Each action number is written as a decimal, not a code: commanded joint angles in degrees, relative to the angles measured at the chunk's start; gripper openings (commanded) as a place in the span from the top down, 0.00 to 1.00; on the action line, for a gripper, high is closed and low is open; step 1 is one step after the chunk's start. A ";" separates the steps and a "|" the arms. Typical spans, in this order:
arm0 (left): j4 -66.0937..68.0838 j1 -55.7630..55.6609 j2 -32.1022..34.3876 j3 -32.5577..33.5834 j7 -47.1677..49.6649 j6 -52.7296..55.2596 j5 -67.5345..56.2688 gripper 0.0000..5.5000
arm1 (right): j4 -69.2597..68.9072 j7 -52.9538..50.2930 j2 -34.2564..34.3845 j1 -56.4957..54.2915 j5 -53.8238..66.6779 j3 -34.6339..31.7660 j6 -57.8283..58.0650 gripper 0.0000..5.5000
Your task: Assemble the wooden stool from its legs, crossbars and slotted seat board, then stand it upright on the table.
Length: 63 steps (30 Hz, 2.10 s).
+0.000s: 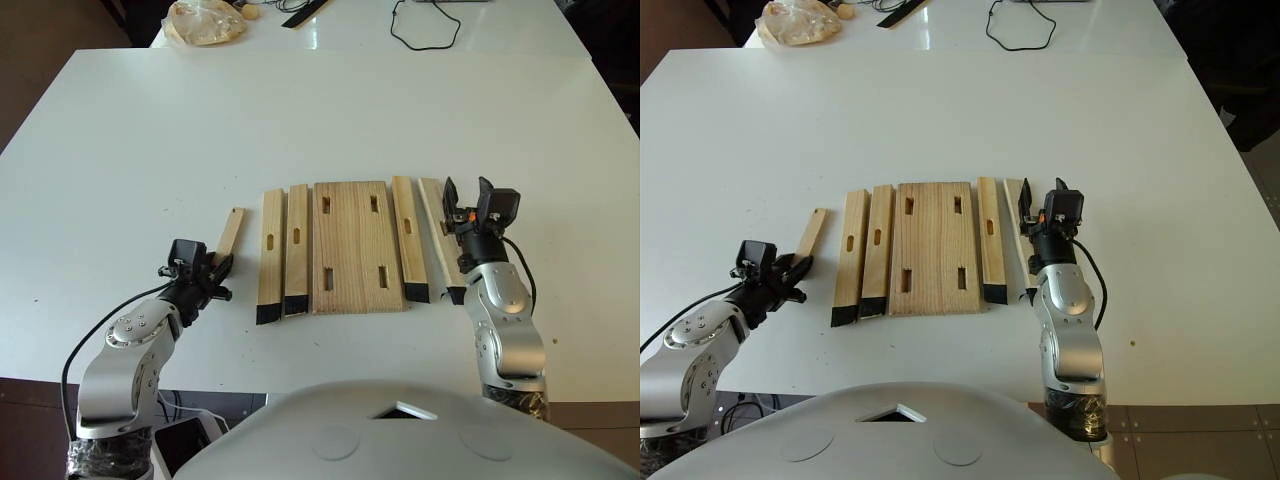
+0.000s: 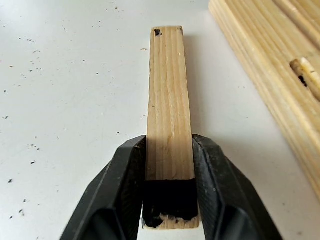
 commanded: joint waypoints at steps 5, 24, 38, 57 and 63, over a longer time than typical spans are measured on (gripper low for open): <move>-1.43 -10.39 -0.15 6.33 -0.25 -6.49 -4.25 0.76 | -0.03 6.60 -4.36 -5.77 3.40 -1.88 -1.02 0.50; -16.14 -27.44 17.09 4.07 -21.74 -2.34 -53.82 0.76 | -3.92 48.57 -35.10 -32.71 74.84 -13.19 37.52 0.50; -15.83 -25.38 16.91 0.78 -19.18 -2.87 -60.10 0.76 | -5.34 47.97 -34.52 -35.86 81.22 -11.82 36.48 0.50; -13.33 -23.57 19.96 -2.57 -25.58 -3.15 -53.43 0.76 | -5.94 51.36 -36.38 -32.48 73.78 -8.84 33.81 0.73; -14.45 -24.11 19.54 -2.46 -24.86 -3.49 -54.50 0.76 | -5.05 52.31 -36.33 -31.70 71.54 -7.88 32.69 0.76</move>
